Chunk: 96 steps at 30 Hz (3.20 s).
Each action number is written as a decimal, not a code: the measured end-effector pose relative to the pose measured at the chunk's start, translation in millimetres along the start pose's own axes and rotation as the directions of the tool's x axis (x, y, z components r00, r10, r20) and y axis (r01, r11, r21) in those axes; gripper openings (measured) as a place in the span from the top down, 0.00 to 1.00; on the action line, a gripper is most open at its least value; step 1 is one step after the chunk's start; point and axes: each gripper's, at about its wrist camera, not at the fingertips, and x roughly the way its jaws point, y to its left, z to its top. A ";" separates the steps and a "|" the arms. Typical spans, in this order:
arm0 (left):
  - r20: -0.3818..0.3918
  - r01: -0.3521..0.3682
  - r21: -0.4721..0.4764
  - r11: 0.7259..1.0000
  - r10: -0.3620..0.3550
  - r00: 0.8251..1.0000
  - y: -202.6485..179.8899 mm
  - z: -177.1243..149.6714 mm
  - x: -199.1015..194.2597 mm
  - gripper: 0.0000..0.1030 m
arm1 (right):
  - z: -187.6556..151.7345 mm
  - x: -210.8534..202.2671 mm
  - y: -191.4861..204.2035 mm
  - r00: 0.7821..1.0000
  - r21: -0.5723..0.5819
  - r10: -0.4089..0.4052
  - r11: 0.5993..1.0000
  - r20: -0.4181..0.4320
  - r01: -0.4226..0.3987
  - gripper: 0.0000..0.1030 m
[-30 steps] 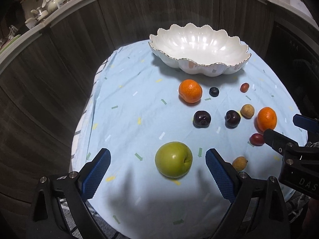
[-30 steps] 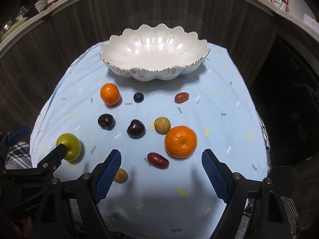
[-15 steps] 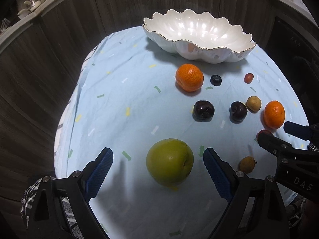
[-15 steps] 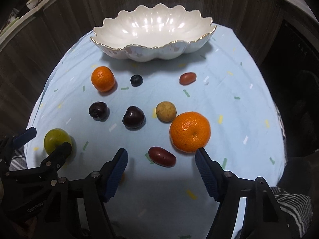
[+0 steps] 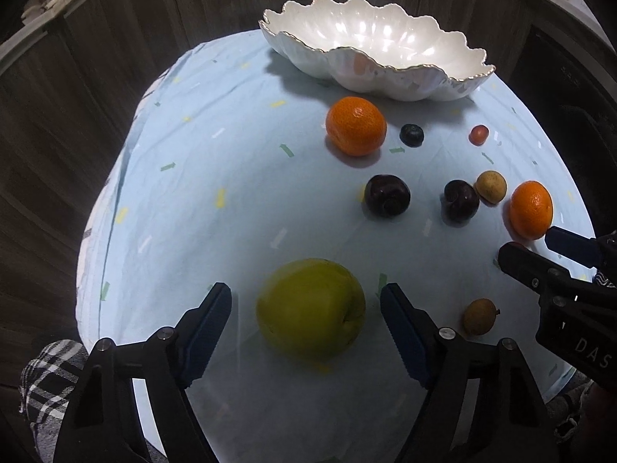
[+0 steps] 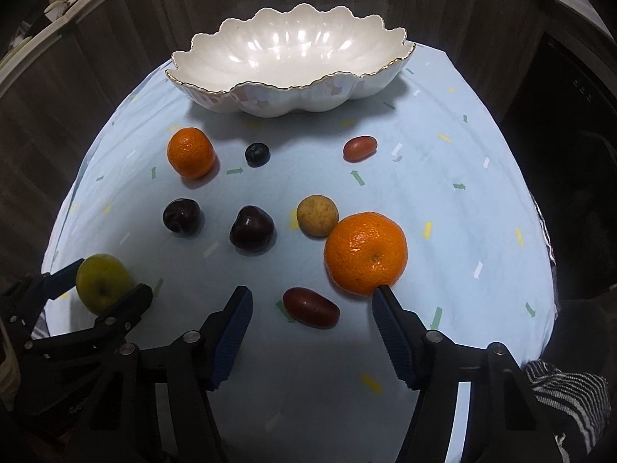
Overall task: Organize fruits
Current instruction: 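Lower the left gripper around the green apple while the right gripper approaches the red date, then close the left gripper on the green apple while the right gripper grasps the red date, then lift the green apple and red date and carry both over the white bowl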
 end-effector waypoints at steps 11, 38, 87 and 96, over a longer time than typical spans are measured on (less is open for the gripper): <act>-0.007 0.015 -0.004 1.000 -0.015 1.000 -0.1 -0.2 2.2 0.25 | -4.5 10.4 -4.6 0.998 0.039 0.031 0.999 -0.060 -0.028 0.50; 0.008 0.030 0.002 1.000 -0.030 1.000 1.5 -3.2 0.1 0.53 | -5.1 15.7 -2.5 0.997 0.049 0.061 0.997 -0.042 -0.059 0.68; 0.195 0.024 0.006 1.000 -0.024 0.980 -7.1 45.6 -90.0 0.53 | 32.2 -81.4 -16.4 0.973 0.017 0.071 0.997 0.219 -0.076 0.68; 0.204 0.028 0.009 1.000 -0.029 0.979 -8.8 76.9 -87.1 0.53 | 62.1 -82.8 -23.1 0.968 -0.005 0.065 0.998 0.243 -0.066 0.68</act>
